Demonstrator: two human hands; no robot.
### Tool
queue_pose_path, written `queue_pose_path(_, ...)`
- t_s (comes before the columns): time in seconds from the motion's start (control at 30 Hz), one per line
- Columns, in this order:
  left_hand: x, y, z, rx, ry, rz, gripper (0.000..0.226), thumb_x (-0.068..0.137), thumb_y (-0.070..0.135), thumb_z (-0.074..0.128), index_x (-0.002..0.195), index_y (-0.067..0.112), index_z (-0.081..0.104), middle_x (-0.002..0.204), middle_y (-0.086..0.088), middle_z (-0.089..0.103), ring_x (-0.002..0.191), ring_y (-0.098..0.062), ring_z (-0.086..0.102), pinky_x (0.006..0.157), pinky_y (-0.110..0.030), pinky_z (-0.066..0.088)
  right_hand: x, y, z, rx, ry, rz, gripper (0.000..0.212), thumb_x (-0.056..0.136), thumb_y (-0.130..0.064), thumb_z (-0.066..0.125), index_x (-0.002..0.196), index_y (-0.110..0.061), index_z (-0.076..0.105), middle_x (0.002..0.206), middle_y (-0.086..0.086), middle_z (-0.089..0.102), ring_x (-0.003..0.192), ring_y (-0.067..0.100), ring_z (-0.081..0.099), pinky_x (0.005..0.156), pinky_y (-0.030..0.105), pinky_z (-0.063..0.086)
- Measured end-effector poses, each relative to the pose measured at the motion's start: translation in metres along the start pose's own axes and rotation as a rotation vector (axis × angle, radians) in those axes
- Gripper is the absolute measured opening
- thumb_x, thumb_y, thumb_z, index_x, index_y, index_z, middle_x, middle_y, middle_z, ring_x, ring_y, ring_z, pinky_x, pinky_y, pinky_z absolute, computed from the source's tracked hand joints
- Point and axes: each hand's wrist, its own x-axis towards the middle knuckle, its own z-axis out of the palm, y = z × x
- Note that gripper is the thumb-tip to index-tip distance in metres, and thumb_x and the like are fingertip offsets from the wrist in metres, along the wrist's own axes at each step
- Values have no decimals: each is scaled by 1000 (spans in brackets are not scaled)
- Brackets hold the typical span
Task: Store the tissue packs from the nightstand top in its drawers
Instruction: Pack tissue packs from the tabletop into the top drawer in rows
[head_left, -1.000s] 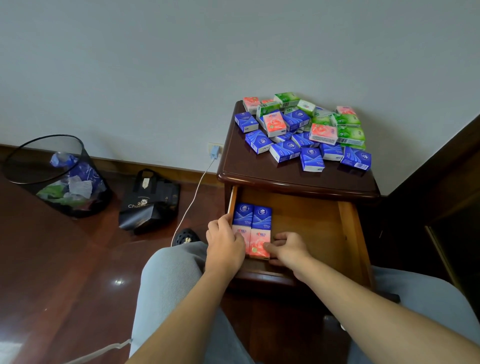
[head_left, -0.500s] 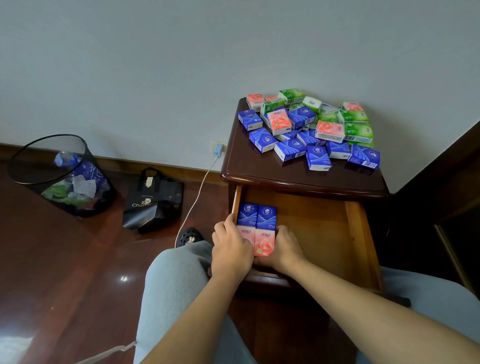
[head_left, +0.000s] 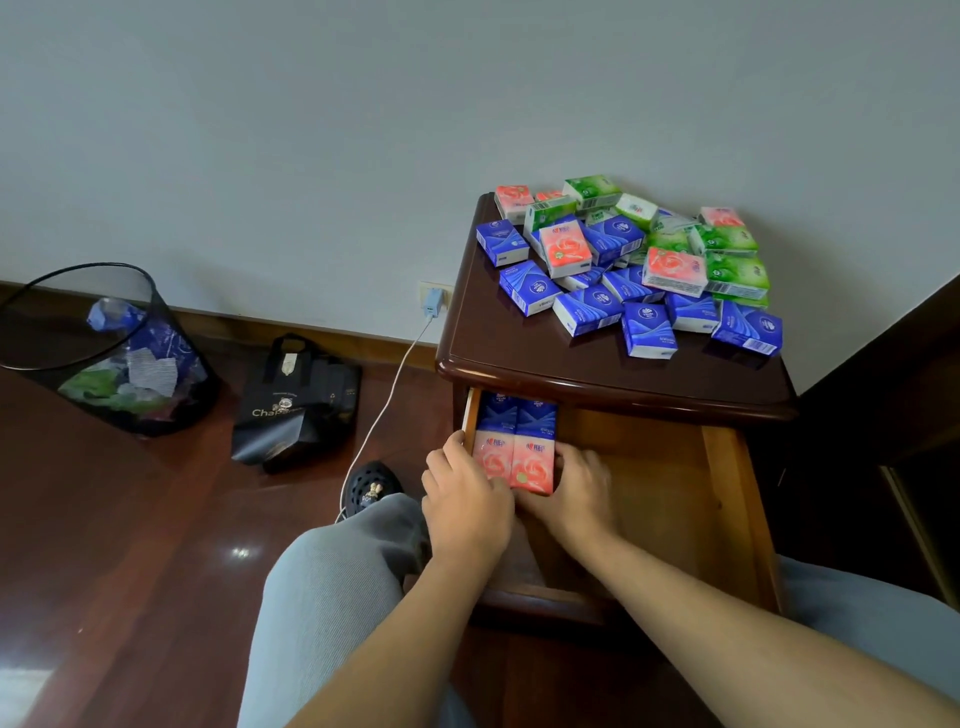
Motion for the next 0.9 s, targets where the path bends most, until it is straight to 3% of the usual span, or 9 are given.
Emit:
queue_pose_path(0.23,4,-5,5,47,13,-24,58,92,24,57,147,19,38,135,-5,48,124,-27,48,100,-42,46,27,-5,5,-27,148,10,76,64,-70,85,123,-26,66,118,5,66,115,31,55,100,42,42)
queue_pose_path(0.43,4,-3,5,67,19,-22,59,92,25,58,147,19,38,136,-3,48,125,-26,48,102,-44,48,50,-11,5,-28,151,28,78,63,-81,79,122,-30,66,119,7,71,118,34,61,107,47,45)
queue_pose_path(0.57,2,-2,3,82,8,-20,59,93,27,57,147,19,36,137,-3,47,125,-25,48,103,-43,48,50,-12,1,-58,122,33,82,65,-83,76,127,-31,63,124,7,70,122,34,59,107,47,45)
queue_pose_path(0.7,-3,6,2,128,63,14,66,90,26,60,150,16,34,141,-6,42,126,-26,45,104,-42,44,37,-18,-12,-39,42,91,97,69,-75,79,145,-22,51,135,9,62,131,33,51,112,43,39)
queue_pose_path(0.77,-6,12,0,126,110,75,67,86,21,62,148,14,37,142,-9,41,126,-28,45,105,-43,43,21,-18,-22,23,101,71,83,78,-68,77,141,-19,54,129,4,64,125,29,55,106,40,41)
queue_pose_path(0.9,-6,24,-2,91,138,152,65,83,14,63,144,16,41,140,-9,41,125,-30,43,106,-46,42,-6,-8,-57,39,361,-324,9,96,-36,69,99,-28,65,96,-12,65,91,16,61,81,41,52)
